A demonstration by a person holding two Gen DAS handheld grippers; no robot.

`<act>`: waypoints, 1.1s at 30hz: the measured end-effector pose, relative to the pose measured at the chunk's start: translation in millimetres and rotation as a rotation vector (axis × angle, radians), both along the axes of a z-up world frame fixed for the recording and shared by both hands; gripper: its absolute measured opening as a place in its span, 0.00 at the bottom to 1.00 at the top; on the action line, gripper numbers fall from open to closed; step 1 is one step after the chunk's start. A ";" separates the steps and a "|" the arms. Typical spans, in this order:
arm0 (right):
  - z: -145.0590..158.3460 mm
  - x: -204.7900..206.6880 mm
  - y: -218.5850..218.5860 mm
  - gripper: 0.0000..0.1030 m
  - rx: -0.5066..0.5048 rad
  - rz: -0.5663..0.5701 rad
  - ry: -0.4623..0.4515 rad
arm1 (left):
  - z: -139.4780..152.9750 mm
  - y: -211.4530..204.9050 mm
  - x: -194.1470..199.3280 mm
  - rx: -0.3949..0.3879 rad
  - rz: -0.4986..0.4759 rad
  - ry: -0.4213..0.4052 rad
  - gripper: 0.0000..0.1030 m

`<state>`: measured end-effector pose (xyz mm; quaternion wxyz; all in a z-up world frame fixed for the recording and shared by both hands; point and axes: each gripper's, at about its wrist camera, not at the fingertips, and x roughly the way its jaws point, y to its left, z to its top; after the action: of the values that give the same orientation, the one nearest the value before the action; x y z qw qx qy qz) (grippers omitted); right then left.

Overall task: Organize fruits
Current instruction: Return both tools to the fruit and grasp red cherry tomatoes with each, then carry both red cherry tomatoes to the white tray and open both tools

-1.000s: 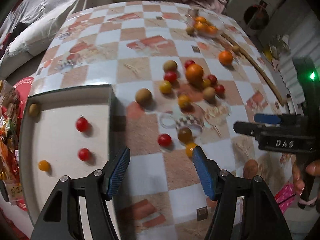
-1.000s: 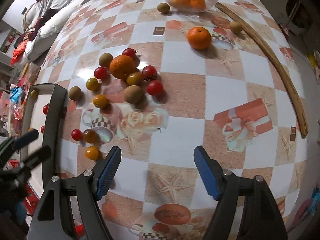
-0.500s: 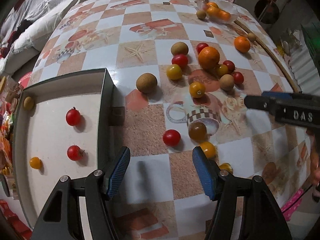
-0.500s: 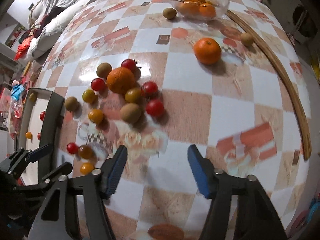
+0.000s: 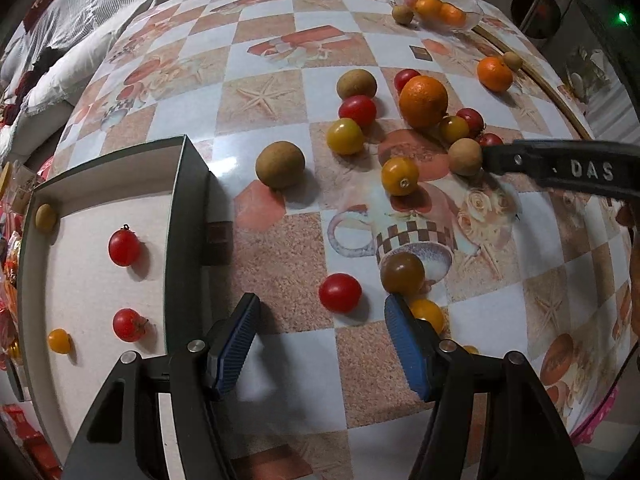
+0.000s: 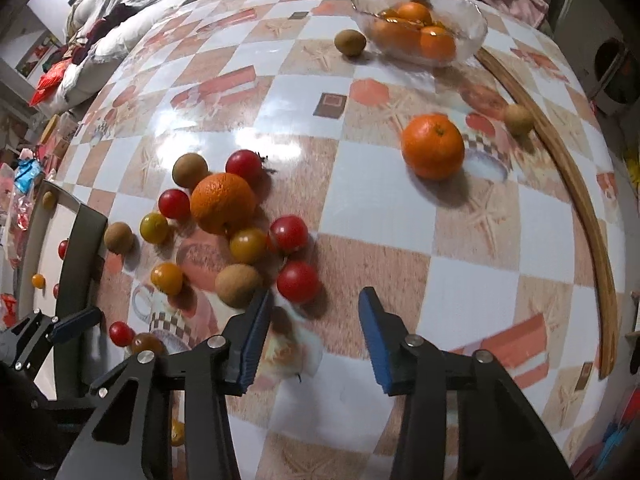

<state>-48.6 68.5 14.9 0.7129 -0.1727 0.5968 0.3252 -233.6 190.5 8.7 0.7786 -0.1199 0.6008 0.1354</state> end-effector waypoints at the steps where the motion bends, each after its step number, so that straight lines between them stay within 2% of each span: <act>1: 0.0 0.7 1.1 0.43 0.001 0.001 -0.005 | -0.1 -0.4 0.0 0.002 0.001 0.002 0.64; 5: -0.3 0.3 9.6 0.33 0.005 0.022 -0.013 | 1.4 -2.8 0.6 0.003 0.013 0.005 0.57; 6: -0.5 -0.5 11.2 0.25 0.005 0.030 -0.015 | 2.0 -3.9 0.4 0.002 0.015 0.004 0.52; 7: -0.6 -1.2 12.7 0.22 0.005 0.038 -0.015 | 2.5 -3.9 0.1 0.001 0.017 0.004 0.48; 8: -0.6 -1.9 13.7 0.22 0.007 0.045 -0.011 | 3.1 -3.8 -0.5 -0.001 0.019 0.003 0.44; 12: -0.5 -3.1 12.2 0.22 0.023 0.037 0.014 | 6.5 -0.6 -1.9 -0.025 0.034 -0.014 0.20; 15: -0.6 -3.4 7.6 0.22 0.029 0.018 0.033 | 7.9 6.3 -2.7 -0.073 0.058 -0.026 0.20; 20: 3.1 -4.8 -3.4 0.22 0.036 -0.003 0.050 | 10.4 10.1 -4.5 -0.098 0.067 -0.032 0.20; 33: 21.6 -16.1 -17.3 0.22 0.054 -0.013 0.068 | 38.0 16.5 -12.2 -0.122 0.079 -0.094 0.20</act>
<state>-64.7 51.2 36.5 0.6989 -0.1384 0.6127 0.3420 -245.8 207.0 46.7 0.7913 -0.1970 0.5656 0.1233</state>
